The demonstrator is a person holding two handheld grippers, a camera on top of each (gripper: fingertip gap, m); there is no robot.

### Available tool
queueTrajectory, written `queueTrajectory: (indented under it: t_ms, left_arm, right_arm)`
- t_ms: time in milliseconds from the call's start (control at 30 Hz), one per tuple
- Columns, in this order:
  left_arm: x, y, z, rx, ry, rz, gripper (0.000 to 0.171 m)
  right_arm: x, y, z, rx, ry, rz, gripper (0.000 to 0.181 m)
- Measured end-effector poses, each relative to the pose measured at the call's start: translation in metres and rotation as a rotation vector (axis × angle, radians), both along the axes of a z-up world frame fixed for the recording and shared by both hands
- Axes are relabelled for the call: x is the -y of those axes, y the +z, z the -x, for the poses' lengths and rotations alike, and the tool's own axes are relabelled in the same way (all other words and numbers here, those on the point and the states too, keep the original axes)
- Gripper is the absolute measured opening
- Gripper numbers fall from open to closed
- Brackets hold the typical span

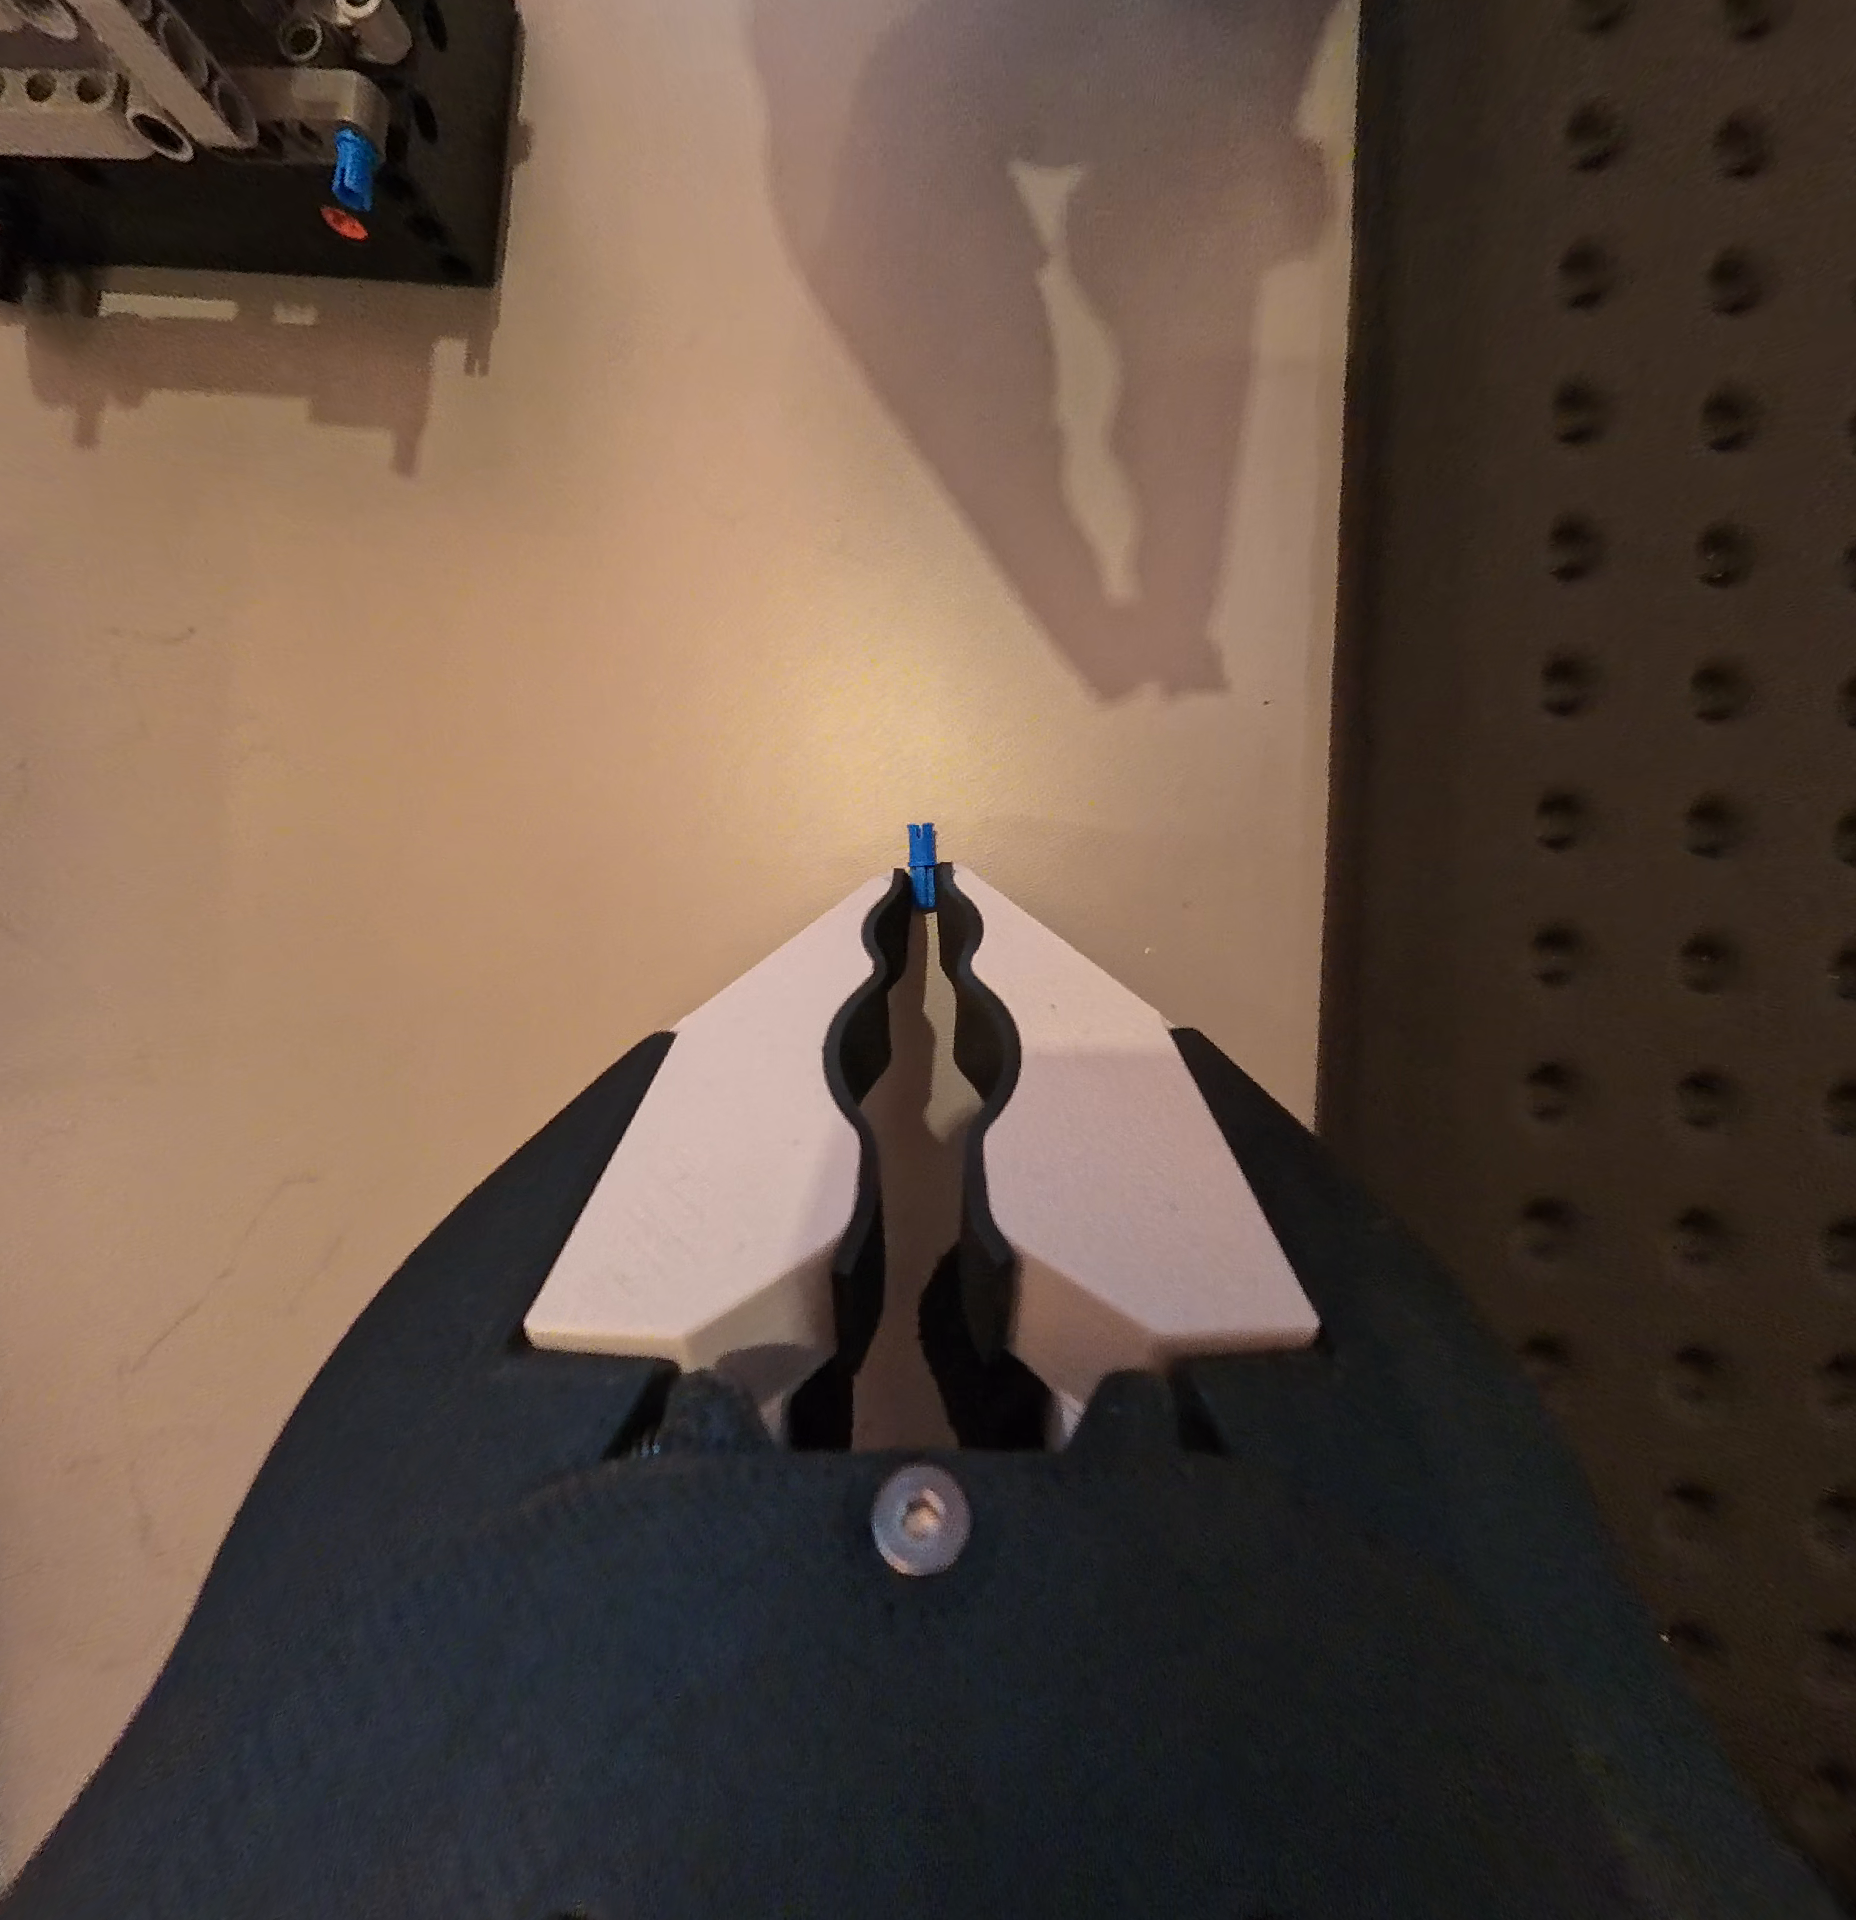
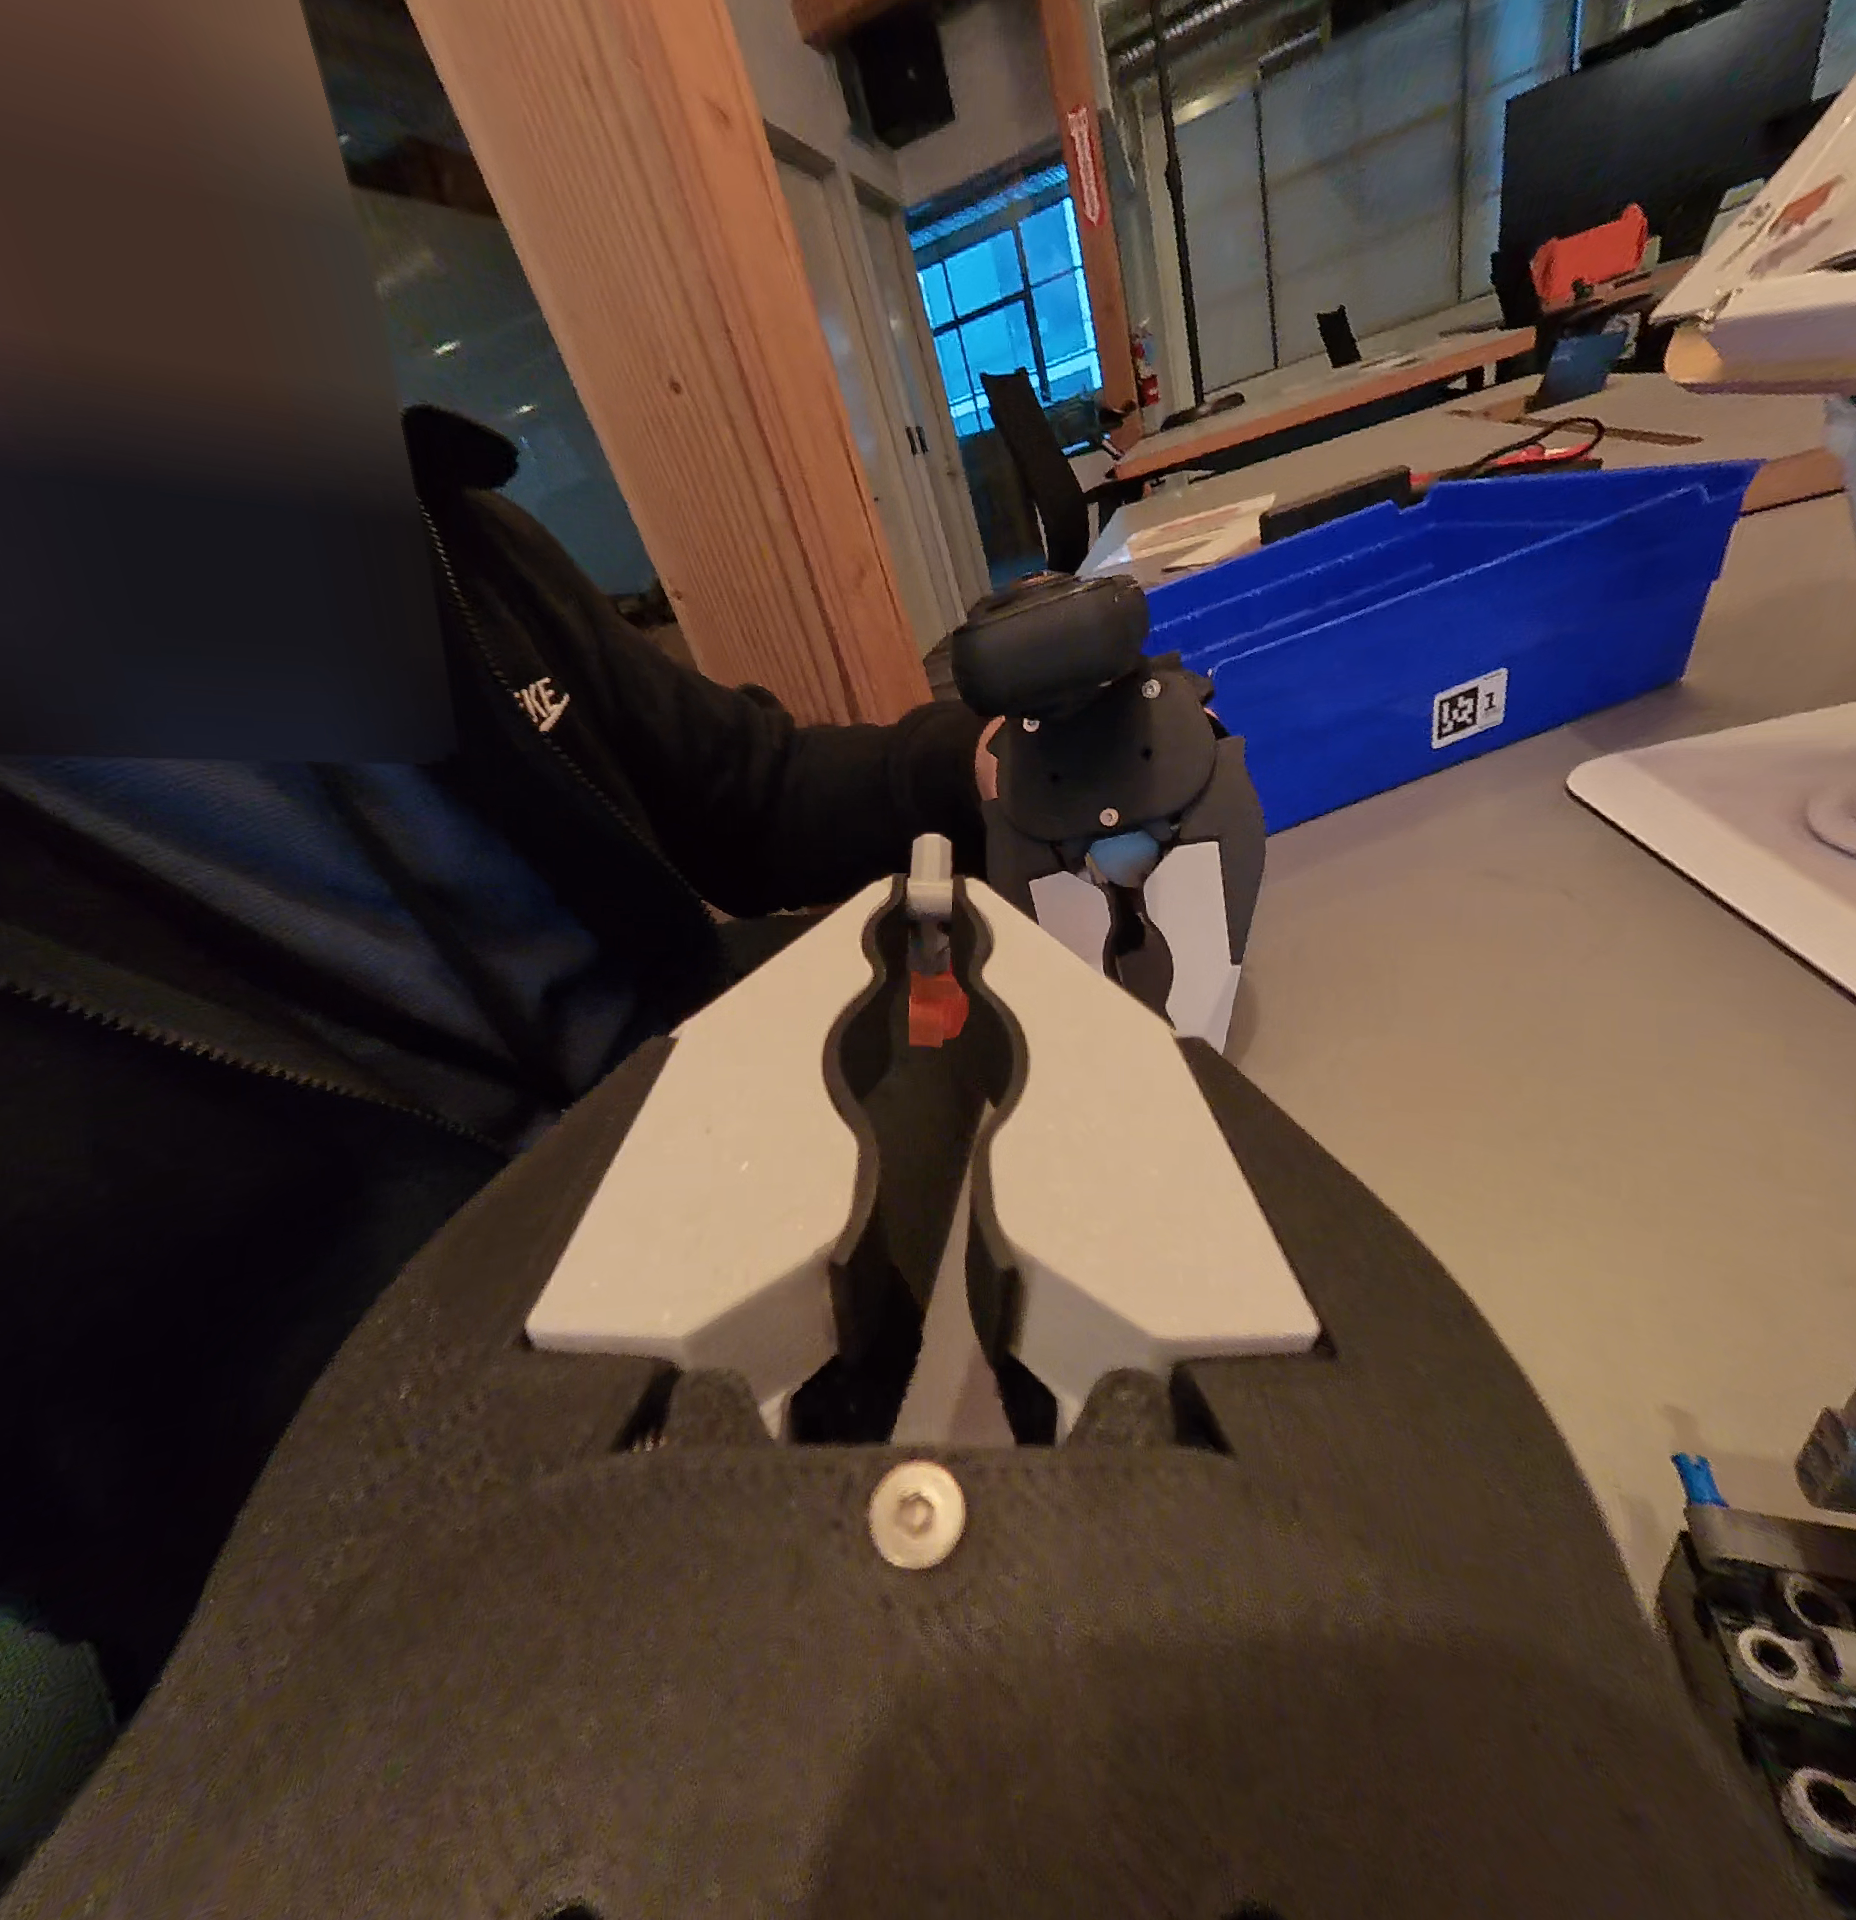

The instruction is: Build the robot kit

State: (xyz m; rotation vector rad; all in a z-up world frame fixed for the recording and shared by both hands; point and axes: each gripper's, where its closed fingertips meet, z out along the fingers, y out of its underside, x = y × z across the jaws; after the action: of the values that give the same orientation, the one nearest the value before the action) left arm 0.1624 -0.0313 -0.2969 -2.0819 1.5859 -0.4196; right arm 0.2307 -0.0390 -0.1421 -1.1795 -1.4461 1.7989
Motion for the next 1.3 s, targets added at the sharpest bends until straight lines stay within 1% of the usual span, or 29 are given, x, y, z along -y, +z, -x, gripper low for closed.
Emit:
queueTrajectory:
  t_ms: [33, 133, 200, 500, 600, 700, 900, 1067, 1167, 1300]
  left_arm:
    - [0.000, 0.000, 0.000, 0.000, 0.000, 0.000, 0.003]
    - [0.003, 0.000, 0.001, 0.005, 0.000, 0.021, 0.013]
    - [0.005, 0.000, 0.002, 0.000, -0.003, 0.032, 0.015]
    - [0.028, 0.001, -0.009, 0.011, -0.038, 0.121, 0.018]
    - [0.019, 0.005, -0.008, -0.006, -0.041, 0.029, 0.017]
    - [0.009, 0.014, -0.005, 0.028, -0.036, 0.000, 0.020]
    - [-0.005, 0.011, -0.002, -0.069, -0.132, -0.085, 0.021]
    - [-0.006, 0.003, -0.014, -0.103, -0.233, -0.095, 0.023]
    - [-0.003, 0.005, -0.024, -0.080, -0.276, -0.107, 0.022]
    - [-0.005, 0.002, -0.028, -0.088, -0.273, -0.124, 0.018]
  right_arm:
    - [0.001, 0.001, 0.000, -0.004, 0.003, 0.000, 0.005]
    - [0.000, -0.003, 0.001, 0.012, -0.002, -0.004, 0.005]
    - [-0.001, -0.006, 0.002, 0.026, -0.006, -0.009, 0.005]
    - [-0.003, -0.015, 0.006, 0.073, -0.023, -0.027, 0.005]
    - [-0.003, -0.016, 0.006, 0.080, -0.027, -0.033, 0.005]
    - [-0.003, -0.017, 0.006, 0.086, -0.028, -0.037, 0.005]
    - [-0.001, -0.020, 0.008, 0.101, -0.026, -0.051, 0.005]
    - [-0.001, -0.019, 0.007, 0.097, -0.030, -0.056, 0.005]
    - [-0.001, -0.019, 0.007, 0.100, -0.031, -0.061, 0.005]
    - [-0.001, -0.018, 0.007, 0.098, -0.034, -0.065, 0.005]
